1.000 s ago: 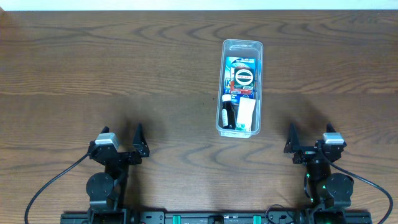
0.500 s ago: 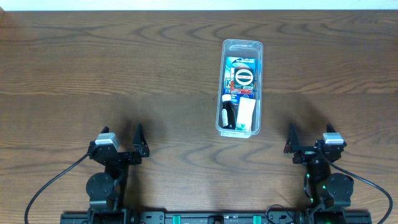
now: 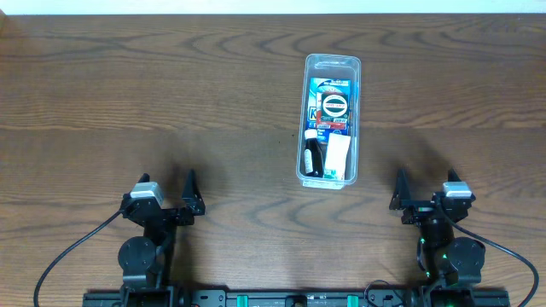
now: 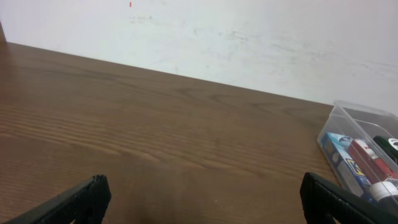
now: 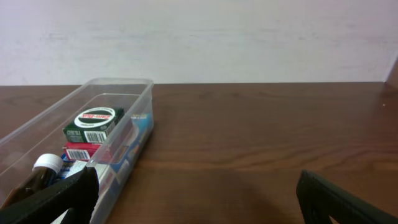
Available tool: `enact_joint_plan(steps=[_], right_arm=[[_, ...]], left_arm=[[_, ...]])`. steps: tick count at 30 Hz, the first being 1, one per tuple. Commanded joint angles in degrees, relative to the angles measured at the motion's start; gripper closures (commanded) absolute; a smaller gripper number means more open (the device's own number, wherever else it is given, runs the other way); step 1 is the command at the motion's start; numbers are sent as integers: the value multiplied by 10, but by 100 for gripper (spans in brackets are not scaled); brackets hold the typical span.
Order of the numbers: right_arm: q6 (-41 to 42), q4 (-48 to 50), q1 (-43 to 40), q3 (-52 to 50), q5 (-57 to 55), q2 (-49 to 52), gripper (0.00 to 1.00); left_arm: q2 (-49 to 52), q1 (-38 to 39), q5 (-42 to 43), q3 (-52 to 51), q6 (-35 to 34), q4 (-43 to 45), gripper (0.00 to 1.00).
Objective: Pack container
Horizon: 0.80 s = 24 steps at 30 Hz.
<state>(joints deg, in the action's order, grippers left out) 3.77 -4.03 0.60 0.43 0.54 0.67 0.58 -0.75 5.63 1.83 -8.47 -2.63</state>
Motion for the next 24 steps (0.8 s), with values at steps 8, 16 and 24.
enact_joint_plan(steps=[8, 16, 24], right_arm=[[-9, -2, 5, -1, 5, -4, 1], [-9, -2, 5, -1, 5, -4, 2], [-9, -2, 5, -1, 5, -4, 1]], left_arm=[[-3, -3, 4, -15, 12, -9, 2], [-3, -3, 4, -15, 12, -9, 2], [-3, -3, 4, -15, 12, -9, 2]])
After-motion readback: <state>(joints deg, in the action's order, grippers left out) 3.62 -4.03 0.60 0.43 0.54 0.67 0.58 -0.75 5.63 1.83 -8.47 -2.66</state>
